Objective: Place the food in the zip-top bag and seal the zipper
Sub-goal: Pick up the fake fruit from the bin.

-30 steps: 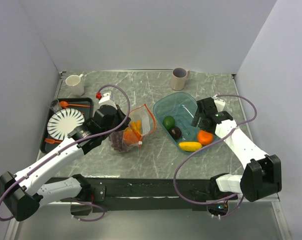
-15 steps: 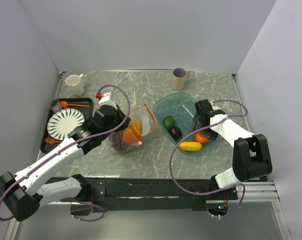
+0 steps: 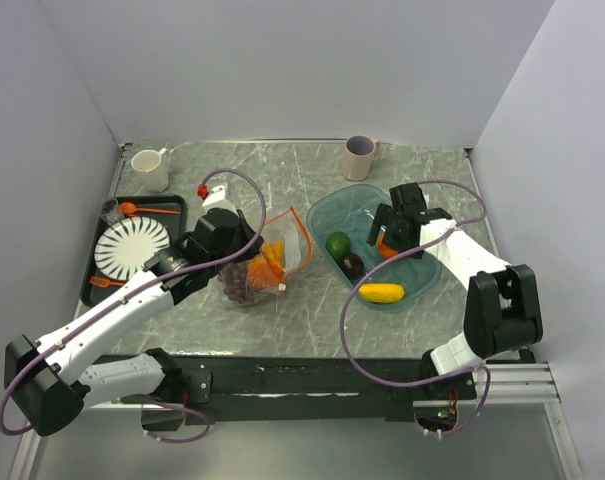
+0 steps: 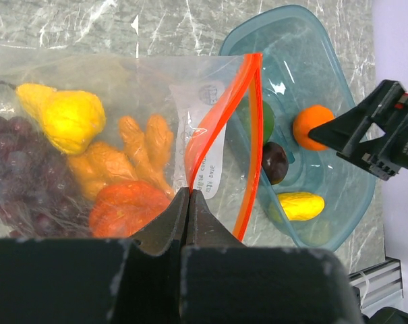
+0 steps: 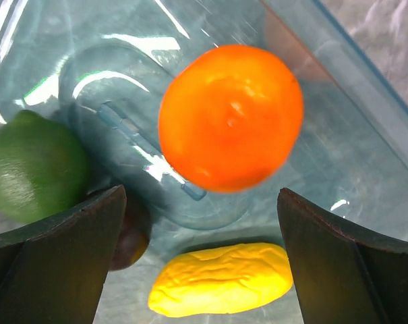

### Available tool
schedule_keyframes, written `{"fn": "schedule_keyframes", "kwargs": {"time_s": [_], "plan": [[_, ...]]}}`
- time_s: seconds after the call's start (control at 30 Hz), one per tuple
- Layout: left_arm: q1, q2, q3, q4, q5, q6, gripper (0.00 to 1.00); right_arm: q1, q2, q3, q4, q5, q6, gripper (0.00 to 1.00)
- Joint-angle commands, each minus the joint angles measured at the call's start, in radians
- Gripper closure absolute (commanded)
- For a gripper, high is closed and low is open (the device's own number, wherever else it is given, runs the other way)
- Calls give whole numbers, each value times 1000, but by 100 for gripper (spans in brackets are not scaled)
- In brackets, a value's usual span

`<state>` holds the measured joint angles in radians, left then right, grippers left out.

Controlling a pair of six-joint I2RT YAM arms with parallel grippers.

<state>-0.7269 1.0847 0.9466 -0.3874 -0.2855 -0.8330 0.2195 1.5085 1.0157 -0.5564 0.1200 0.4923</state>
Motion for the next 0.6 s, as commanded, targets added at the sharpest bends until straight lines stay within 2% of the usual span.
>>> {"fn": "schedule_keyframes", "kwargs": {"time_s": [0.0, 0.1, 0.23, 0.43, 0.57], "plan": [[4, -12, 35, -2, -12, -3, 99, -3, -85, 24, 20, 35, 0, 0], [4, -12, 41, -13, -21, 2, 99, -6, -105, -2, 19, 96, 38, 0], [3, -8, 47, -13, -17, 6, 99, -19, -108, -45, 49, 101, 110, 0], [4, -3, 55, -33, -18, 9, 99, -65, -119, -100, 154, -11, 222, 0], [4, -16, 50, -33, -26, 2, 99, -74, -102, -91, 179, -17, 219, 0]]}}
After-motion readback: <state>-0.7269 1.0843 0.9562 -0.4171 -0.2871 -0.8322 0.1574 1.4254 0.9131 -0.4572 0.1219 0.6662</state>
